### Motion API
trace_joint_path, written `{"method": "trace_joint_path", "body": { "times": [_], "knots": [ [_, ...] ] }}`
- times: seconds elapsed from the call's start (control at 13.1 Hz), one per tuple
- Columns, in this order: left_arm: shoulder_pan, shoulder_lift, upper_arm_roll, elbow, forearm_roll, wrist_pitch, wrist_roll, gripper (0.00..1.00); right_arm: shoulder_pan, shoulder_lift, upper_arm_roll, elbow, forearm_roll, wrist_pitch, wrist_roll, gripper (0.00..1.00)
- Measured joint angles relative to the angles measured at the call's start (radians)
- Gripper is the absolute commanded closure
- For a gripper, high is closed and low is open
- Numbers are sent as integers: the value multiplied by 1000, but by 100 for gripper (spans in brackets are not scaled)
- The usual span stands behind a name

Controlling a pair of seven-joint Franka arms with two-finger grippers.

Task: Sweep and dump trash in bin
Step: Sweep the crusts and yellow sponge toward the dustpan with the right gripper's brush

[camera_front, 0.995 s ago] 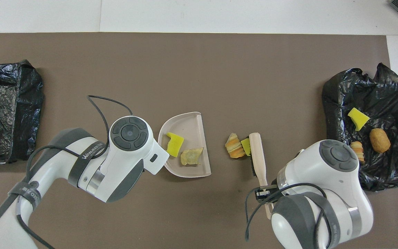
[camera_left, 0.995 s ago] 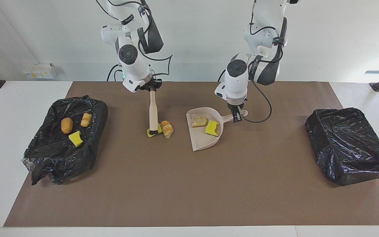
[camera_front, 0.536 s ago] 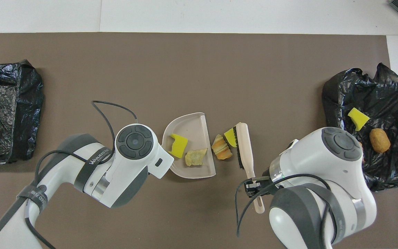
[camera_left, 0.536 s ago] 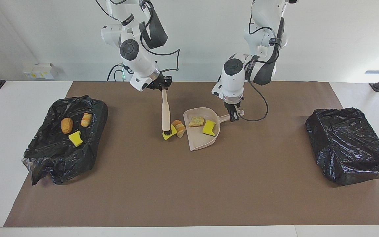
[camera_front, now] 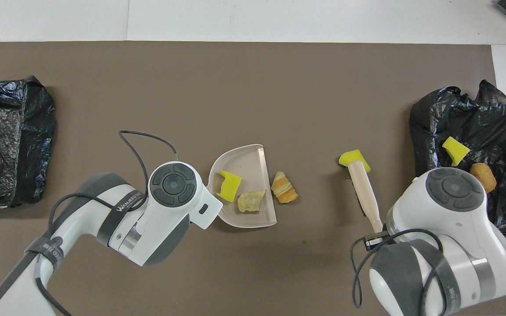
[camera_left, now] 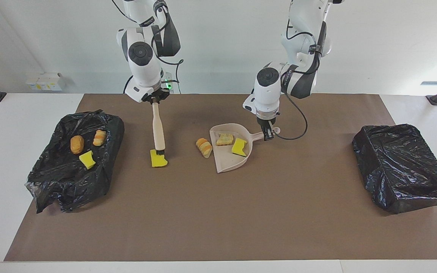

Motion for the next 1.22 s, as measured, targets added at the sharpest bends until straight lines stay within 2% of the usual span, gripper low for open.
{"method": "trace_joint_path", "body": {
  "times": [0.15,0.54,0.69,0.77,1.0,1.22],
  "knots": [
    [0,0,0,0,0,0,0,100,0,1,3,-15,24,7,0,100],
    [0,0,0,-1,0,0,-2,100,21,7,14,-3,266,37,22,100],
    [0,0,0,-1,0,1,-2,100,55,19,14,31,264,37,83,100],
    [0,0,0,-1,0,1,-3,100,63,22,15,47,210,37,103,100],
    [0,0,0,-1,0,1,-3,100,44,27,7,62,-67,43,116,100],
    [0,0,0,-1,0,1,-4,100,-53,71,4,56,-232,128,86,100]
  ]
}}
